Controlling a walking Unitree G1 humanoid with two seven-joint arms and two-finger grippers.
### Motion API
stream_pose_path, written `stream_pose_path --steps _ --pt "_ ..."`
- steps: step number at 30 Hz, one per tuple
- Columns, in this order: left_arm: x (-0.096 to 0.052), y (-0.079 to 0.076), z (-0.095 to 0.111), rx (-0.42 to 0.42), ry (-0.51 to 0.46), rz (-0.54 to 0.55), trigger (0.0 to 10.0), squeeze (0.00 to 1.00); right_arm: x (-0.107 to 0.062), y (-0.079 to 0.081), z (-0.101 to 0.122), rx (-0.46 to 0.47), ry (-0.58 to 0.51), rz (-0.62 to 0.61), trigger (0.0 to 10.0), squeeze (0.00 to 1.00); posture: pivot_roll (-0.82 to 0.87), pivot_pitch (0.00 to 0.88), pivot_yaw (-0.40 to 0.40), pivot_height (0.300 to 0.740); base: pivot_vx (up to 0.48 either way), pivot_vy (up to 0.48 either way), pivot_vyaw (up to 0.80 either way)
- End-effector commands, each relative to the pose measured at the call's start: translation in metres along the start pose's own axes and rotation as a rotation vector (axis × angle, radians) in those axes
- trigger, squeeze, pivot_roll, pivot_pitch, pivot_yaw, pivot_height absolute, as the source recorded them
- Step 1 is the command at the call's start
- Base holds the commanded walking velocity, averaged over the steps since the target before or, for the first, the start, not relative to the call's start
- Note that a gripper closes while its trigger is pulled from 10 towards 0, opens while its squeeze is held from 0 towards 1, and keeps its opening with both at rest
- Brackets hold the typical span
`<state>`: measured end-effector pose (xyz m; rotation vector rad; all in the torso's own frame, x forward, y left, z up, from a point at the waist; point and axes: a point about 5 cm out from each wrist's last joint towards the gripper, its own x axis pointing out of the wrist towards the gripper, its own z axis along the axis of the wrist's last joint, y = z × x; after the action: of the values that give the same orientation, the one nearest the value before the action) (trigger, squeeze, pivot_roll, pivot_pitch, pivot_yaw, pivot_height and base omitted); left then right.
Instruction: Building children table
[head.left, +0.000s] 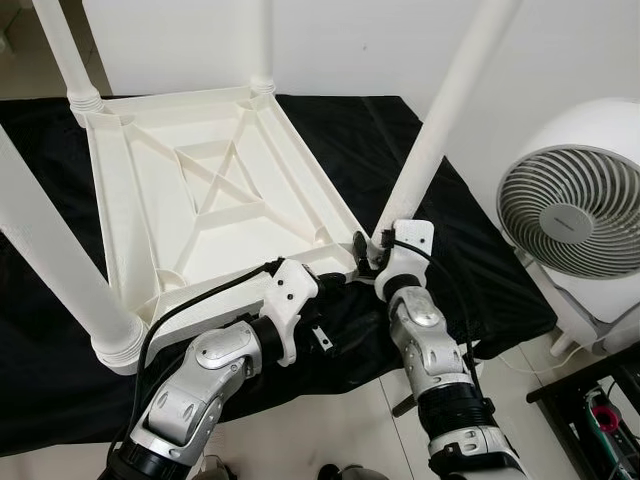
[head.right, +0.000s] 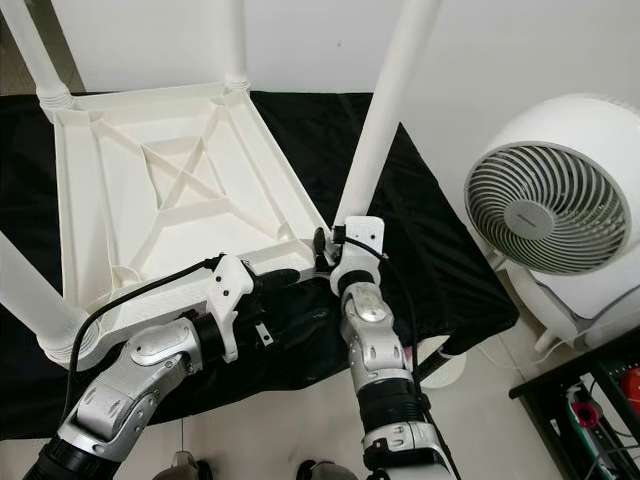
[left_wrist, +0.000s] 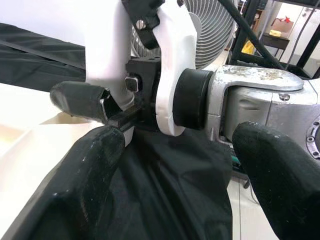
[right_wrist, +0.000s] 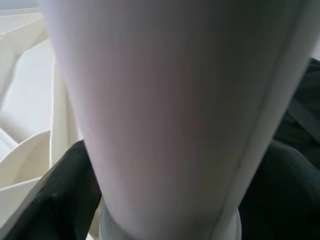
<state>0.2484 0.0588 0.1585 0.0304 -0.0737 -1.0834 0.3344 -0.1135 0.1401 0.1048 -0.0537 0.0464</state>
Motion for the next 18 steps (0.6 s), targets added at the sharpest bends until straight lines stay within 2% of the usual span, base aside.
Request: stream_pose_path --steps 1,3,5,6,7,8,9,11,15,16,18 --pt "0.001 -0.002 -0.002 -0.001 0.017 0.000 10.0 0.00 -0.001 -0.005 0.000 -0.002 0.002 -0.018 10.0 1.00 0.06 0.102 -0.088 0.740 0.000 0.000 0.00" --pt "0.000 -0.002 -0.003 -0.001 0.017 0.000 10.0 0.00 -0.001 -0.005 0.000 0.010 0.005 0.008 10.0 1.00 0.07 0.100 -0.090 0.740 0.000 0.000 0.00" --pt "0.000 -0.003 -0.003 0.001 0.018 0.000 10.0 0.00 -0.003 -0.010 0.003 -0.020 0.010 0.175 10.0 1.00 0.07 0.094 -0.092 0.740 0.000 0.000 0.00" --pt "0.000 -0.003 -0.003 0.002 0.019 0.001 10.0 0.00 -0.003 -0.013 0.004 -0.038 0.012 0.224 10.0 0.29 0.07 0.091 -0.091 0.740 0.000 0.000 0.00" --pt "0.000 -0.003 -0.003 0.002 0.019 0.001 10.0 0.00 -0.003 -0.013 0.004 -0.038 0.012 0.224 10.0 0.29 0.07 0.091 -0.091 0.740 0.000 0.000 0.00" --pt "0.000 -0.002 -0.003 0.003 0.020 0.002 10.0 0.00 -0.004 -0.017 0.008 -0.079 0.005 0.303 10.0 0.00 0.07 0.088 -0.092 0.740 0.000 0.000 0.00" --pt "0.000 -0.002 -0.003 0.003 0.020 0.002 10.0 0.00 -0.004 -0.017 0.008 -0.079 0.005 0.303 10.0 0.00 0.07 0.088 -0.092 0.740 0.000 0.000 0.00" --pt "0.000 -0.001 -0.002 0.008 0.020 0.002 10.0 0.00 -0.001 -0.027 0.017 -0.141 -0.013 0.468 10.0 0.00 0.07 0.080 -0.087 0.740 0.000 0.000 0.00" --pt "0.000 0.000 -0.002 0.011 0.020 0.001 10.0 0.00 0.004 -0.033 0.023 -0.169 -0.008 0.549 10.0 0.00 0.08 0.076 -0.087 0.740 0.000 0.000 0.00" --pt "0.000 0.001 -0.001 0.015 0.019 0.002 10.0 0.00 0.008 -0.034 0.027 -0.205 -0.014 0.622 10.0 0.00 0.08 0.072 -0.087 0.740 0.000 0.000 0.00" --pt "0.000 0.001 -0.001 0.016 0.018 0.003 10.0 0.00 0.010 -0.034 0.028 -0.214 -0.012 0.644 10.0 0.00 0.08 0.072 -0.087 0.740 0.000 0.000 0.00"
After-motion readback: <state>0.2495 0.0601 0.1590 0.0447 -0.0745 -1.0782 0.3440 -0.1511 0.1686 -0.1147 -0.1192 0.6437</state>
